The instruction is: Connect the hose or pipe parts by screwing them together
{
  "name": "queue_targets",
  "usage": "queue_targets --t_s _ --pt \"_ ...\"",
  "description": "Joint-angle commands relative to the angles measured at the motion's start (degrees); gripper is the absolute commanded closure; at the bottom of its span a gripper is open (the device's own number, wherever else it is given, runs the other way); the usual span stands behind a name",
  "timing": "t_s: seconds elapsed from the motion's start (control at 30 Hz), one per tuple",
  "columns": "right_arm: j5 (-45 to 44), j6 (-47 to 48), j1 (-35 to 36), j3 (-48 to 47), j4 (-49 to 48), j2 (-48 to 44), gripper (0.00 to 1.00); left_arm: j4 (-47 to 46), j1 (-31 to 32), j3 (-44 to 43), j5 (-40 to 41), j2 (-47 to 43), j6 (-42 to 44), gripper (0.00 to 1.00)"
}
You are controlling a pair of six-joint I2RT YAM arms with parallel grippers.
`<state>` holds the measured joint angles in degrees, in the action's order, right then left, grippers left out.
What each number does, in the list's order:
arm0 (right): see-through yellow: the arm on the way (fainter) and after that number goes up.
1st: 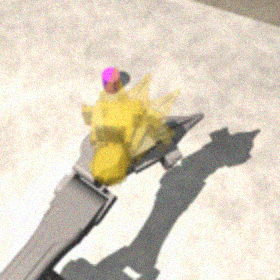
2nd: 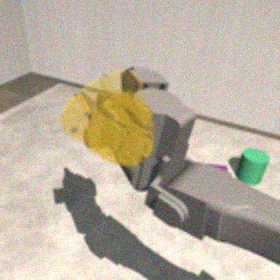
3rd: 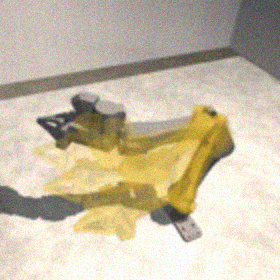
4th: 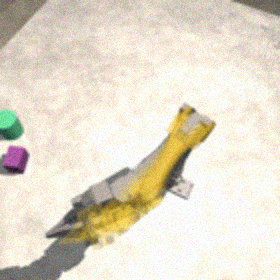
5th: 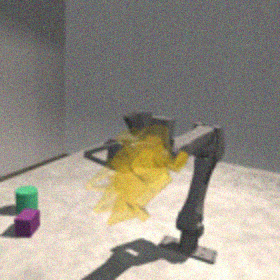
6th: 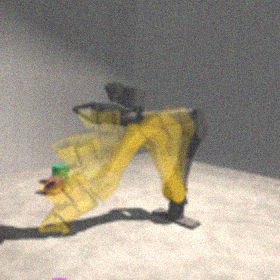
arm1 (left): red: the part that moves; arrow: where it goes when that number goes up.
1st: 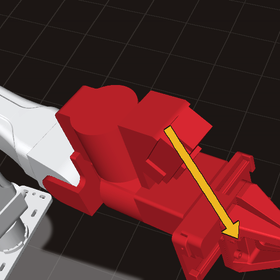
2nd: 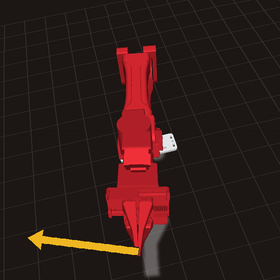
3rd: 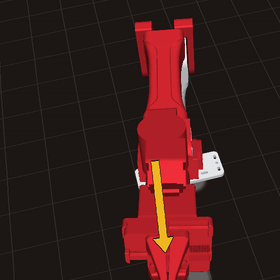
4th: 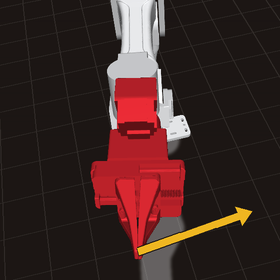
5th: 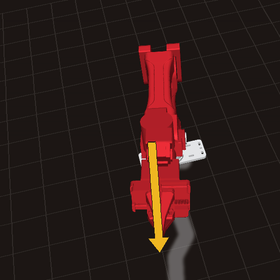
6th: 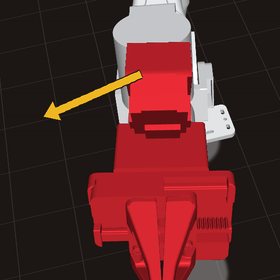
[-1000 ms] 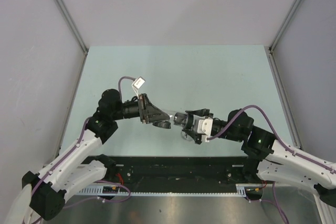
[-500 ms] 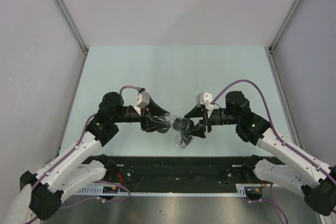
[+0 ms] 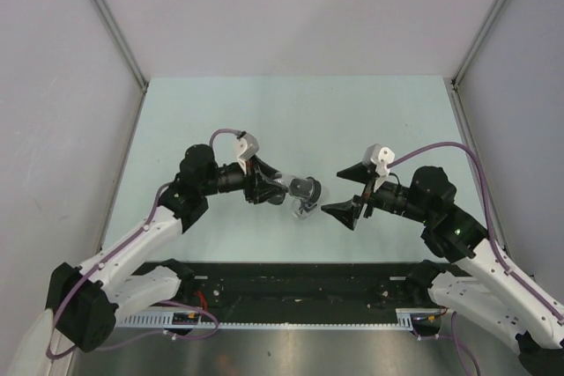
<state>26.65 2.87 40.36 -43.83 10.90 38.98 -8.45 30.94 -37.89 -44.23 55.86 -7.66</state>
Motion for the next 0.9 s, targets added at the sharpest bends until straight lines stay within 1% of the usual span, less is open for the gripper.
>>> queue_targets --t_s 0.0,0.07,0.1,0.17,0.2,0.23,0.3,0.37,0.4,0.43,0.53,0.67,0.77,0.8,0.87 --pt "-8.3 -5.7 -0.2 -2.0 1.8 -1.1 0.00 -8.8 -3.7 0.1 3.7 5.0 -8.9 1.00" --pt "-10.8 -8.1 -0.1 -2.0 2.3 -1.3 0.00 -11.7 -6.4 -0.3 5.1 8.1 -12.6 1.00" --pt "-11.6 -8.8 -0.1 -2.0 2.6 -1.5 0.00 -12.4 -7.1 -0.5 5.6 11.2 -15.4 1.00" --pt "-12.6 -10.6 -0.1 -2.1 2.7 -1.9 0.00 -14.9 -8.9 -1.8 5.5 14.9 -17.5 1.00" --pt "-12.2 -11.0 -0.1 -2.1 2.7 -2.0 0.00 -15.9 -9.3 -2.4 4.9 19.1 -19.7 1.00" --pt "-11.5 -11.4 -0.1 -2.1 2.6 -2.1 0.00 -18.1 -9.7 -3.8 4.1 21.1 -20.9 1.00" --pt "-10.8 -12.5 -0.1 -2.1 2.3 -2.1 0.00 -19.4 -11.0 -5.7 2.0 25.6 -24.7 1.00" --pt "-10.7 -12.9 -0.1 -2.1 2.1 -1.4 0.00 -21.1 -12.3 -8.6 0.2 31.9 -27.5 1.00" --pt "-10.9 -12.7 0.0 -2.1 2.2 -1.2 0.00 -21.4 -12.8 -9.6 -0.3 33.9 -28.3 1.00" --pt "-11.4 -12.7 -0.1 -2.1 2.2 -0.9 0.00 -22.5 -13.4 -11.3 -1.0 37.8 -29.1 1.00" --pt "-10.9 -12.9 -0.1 -2.2 2.3 -0.4 0.00 -23.5 -15.8 -14.5 -2.8 43.7 -30.5 1.00" --pt "-10.4 -13.2 -0.1 -2.4 2.2 -0.5 0.00 -23.4 -17.6 -16.3 -3.2 48.9 -30.3 1.00" --pt "-10.9 -13.0 0.0 -2.3 2.4 -0.6 0.00 -23.5 -18.2 -16.9 -3.6 52.1 -30.2 0.94" --pt "-10.8 -12.9 -0.1 -2.5 2.4 -0.6 0.00 -23.5 -18.4 -17.0 -3.7 52.6 -30.4 0.87" --pt "-11.2 -13.2 -0.1 -2.7 3.2 -0.2 0.00 -23.4 -18.6 -17.2 -4.7 53.6 -31.3 0.76"
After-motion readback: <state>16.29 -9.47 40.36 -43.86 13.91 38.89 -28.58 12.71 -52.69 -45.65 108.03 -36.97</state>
